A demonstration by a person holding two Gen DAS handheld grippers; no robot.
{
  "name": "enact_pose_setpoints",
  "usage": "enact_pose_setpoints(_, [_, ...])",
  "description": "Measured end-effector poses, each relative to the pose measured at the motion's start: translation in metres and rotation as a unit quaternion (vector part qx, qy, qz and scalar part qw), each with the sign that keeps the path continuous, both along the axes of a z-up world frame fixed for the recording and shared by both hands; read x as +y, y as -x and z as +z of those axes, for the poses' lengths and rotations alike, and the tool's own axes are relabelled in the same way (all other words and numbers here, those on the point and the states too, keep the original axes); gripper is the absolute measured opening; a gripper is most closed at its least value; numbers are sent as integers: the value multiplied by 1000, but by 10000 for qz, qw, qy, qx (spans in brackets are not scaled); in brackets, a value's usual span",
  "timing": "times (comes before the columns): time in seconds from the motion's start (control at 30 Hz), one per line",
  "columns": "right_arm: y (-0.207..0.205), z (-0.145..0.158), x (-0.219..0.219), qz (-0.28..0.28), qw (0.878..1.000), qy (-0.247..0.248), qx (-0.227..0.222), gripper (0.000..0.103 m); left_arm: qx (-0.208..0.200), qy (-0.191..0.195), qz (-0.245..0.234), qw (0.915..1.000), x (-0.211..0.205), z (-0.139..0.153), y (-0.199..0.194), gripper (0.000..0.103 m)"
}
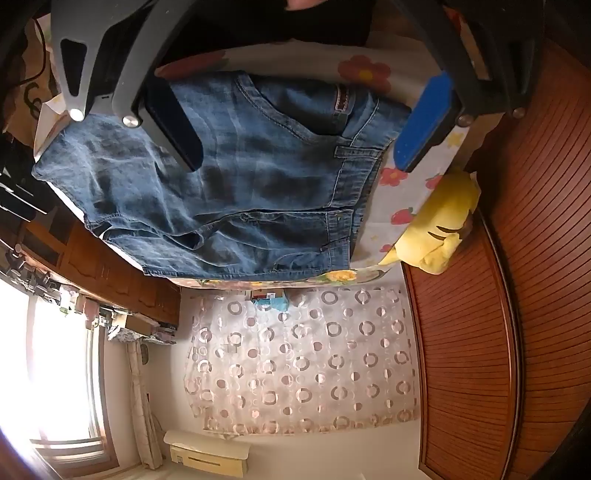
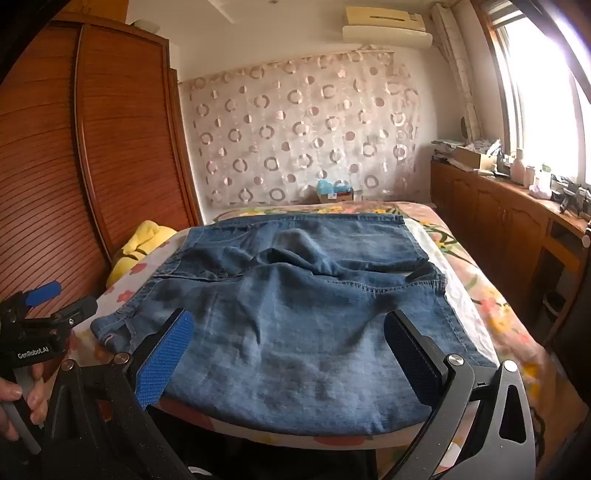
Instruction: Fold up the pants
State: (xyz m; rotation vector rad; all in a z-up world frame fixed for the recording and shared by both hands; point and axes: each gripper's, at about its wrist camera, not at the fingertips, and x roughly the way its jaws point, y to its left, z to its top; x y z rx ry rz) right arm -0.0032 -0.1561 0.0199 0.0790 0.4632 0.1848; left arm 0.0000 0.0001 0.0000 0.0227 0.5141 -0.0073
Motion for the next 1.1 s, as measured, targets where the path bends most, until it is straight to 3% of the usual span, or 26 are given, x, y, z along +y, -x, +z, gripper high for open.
enact_pose_setpoints(1.1, [0, -1, -3, -9, 10000, -44, 17, 103, -54, -44, 8, 10000, 0, 0, 0, 103])
